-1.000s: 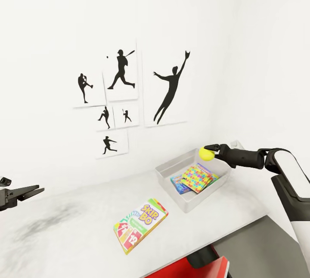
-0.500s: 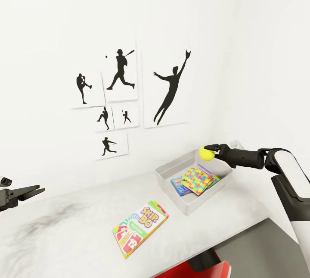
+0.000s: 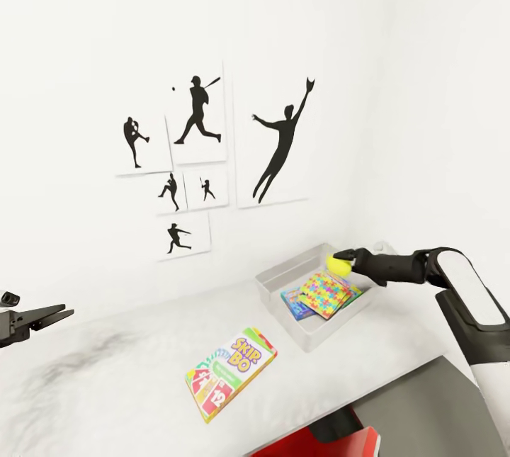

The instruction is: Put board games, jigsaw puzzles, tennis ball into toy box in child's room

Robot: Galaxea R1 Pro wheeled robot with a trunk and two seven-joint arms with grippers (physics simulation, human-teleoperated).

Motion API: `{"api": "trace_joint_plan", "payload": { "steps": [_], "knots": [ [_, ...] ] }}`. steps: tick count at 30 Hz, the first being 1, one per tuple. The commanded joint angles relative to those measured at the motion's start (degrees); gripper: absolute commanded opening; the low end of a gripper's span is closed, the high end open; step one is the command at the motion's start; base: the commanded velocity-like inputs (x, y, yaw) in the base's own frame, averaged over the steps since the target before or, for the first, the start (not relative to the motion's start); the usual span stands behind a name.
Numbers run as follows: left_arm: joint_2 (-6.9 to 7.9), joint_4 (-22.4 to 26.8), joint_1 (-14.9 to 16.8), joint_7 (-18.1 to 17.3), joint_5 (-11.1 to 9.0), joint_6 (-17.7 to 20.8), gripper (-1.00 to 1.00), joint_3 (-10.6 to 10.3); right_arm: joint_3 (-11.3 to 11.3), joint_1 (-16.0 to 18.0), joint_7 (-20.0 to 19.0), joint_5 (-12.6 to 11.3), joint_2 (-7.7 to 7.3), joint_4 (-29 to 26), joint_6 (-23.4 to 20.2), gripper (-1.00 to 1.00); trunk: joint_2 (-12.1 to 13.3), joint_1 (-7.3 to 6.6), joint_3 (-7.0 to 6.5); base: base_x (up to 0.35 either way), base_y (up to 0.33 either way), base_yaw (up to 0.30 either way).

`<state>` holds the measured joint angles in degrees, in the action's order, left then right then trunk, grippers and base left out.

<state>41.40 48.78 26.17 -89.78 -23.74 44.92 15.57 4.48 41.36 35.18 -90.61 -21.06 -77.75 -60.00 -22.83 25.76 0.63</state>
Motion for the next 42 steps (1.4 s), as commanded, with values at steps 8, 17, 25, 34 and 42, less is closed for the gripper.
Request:
{"api": "trace_joint_plan", "payload": {
  "steps": [8, 17, 25, 34, 42],
  "knots": [
    [0.00, 0.00, 0.03, -0.22, 0.01, 0.57, 1.00, -0.01, 2.50, 1.23, 10.71, -0.57, 3.68, 3.01, 0.00, -1.00, -0.09, 0.03, 0.80, 0.000, 0.000, 0.000],
    [0.00, 0.00, 0.03, -0.22, 0.00, 0.46, 1.00, -0.01, 3.24, 4.67, 15.21, -0.54, 6.23, 3.48, 0.00, -1.00, -0.09, 0.03, 1.63, 0.000, 0.000, 0.000],
    [0.00, 0.00, 0.03, -0.22, 0.00, 0.43, 1.00, -0.01, 9.51, 11.63, 20.90, 1.76, 8.61, 8.74, 0.00, -1.00, -0.09, 0.03, 2.37, 0.000, 0.000, 0.000],
    [0.00, 0.00, 0.03, -0.22, 0.01, 0.38, 1.00, -0.01, 11.00, 13.76, 23.03, 3.55, 10.38, 11.58, 0.00, -1.00, -0.09, 0.03, 3.20, 0.000, 0.000, 0.000],
    [0.00, 0.00, 0.03, -0.22, 0.00, 0.34, 1.00, -0.01, 12.16, 15.85, 24.24, 11.93, 13.43, 21.32, 0.00, -1.00, -0.09, 0.03, 3.94, 0.000, 0.000, 0.000]
  ]
}}
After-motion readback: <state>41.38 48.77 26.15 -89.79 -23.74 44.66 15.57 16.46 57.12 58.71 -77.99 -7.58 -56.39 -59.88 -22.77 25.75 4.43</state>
